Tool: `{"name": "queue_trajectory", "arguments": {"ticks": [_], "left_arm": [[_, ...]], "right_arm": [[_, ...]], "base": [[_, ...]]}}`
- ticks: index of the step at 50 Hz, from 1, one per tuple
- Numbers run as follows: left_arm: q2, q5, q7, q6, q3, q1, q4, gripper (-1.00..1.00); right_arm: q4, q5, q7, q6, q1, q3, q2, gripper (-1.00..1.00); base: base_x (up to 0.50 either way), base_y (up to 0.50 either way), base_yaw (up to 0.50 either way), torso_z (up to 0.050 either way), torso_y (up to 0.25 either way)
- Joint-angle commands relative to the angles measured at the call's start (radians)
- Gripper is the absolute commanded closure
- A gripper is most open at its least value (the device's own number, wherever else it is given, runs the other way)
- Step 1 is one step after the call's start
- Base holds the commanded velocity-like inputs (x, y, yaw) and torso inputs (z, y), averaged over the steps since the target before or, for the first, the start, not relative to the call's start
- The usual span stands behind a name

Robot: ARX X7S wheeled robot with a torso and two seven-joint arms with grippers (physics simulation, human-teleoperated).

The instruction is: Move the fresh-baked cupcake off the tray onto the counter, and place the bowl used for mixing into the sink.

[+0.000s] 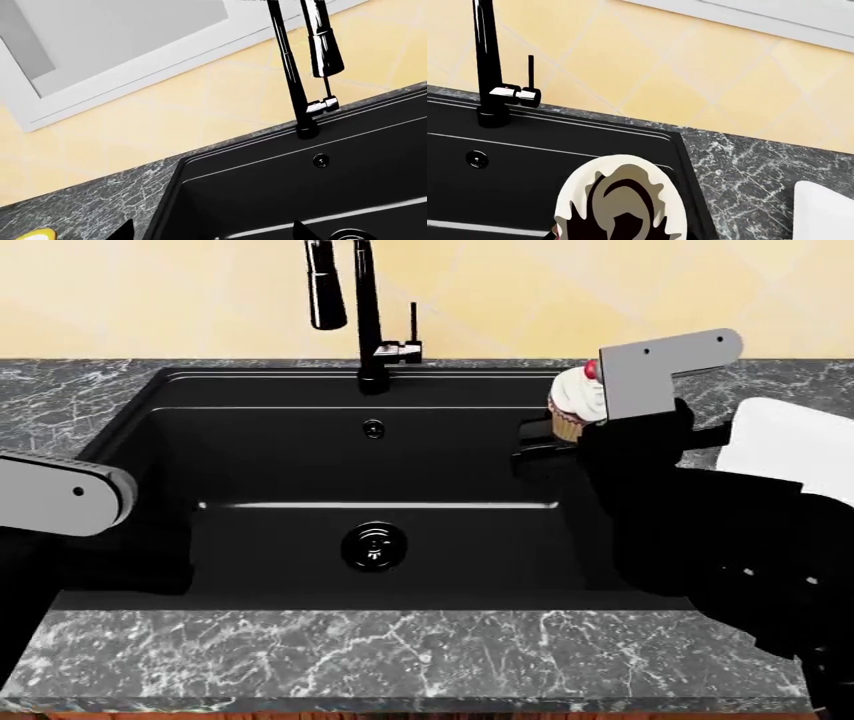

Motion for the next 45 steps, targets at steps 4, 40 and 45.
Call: {"name": "queue_trajectory", "arguments": {"ticks": [4, 40, 45], "left_arm": [[0.0, 0.0, 0.0, -0.002, 0.003, -0.01, -0.003, -1.0], [-0.004, 0.017, 0.013, 0.005, -0.003, 0.004, -0.001, -1.0], [-0.003, 0.013, 0.01, 0.004, 0.0, -0.001, -0.002, -1.0]], "right_arm": [[-0.004, -0.025, -0.012, 0.006, 0.001, -0.004, 0.0, 1.0], [-0.003, -0.051, -0.026, -0.008, -0.013, -0.018, 0.005, 1.0], [-0.003, -0.05, -0.027, -0.009, -0.015, -0.018, 0.005, 1.0]], "base": [[0.0, 0.5, 0.0, 0.0, 0.0], [0.0, 0.5, 0.0, 0.0, 0.0], [0.0, 0.5, 0.0, 0.0, 0.002]]}}
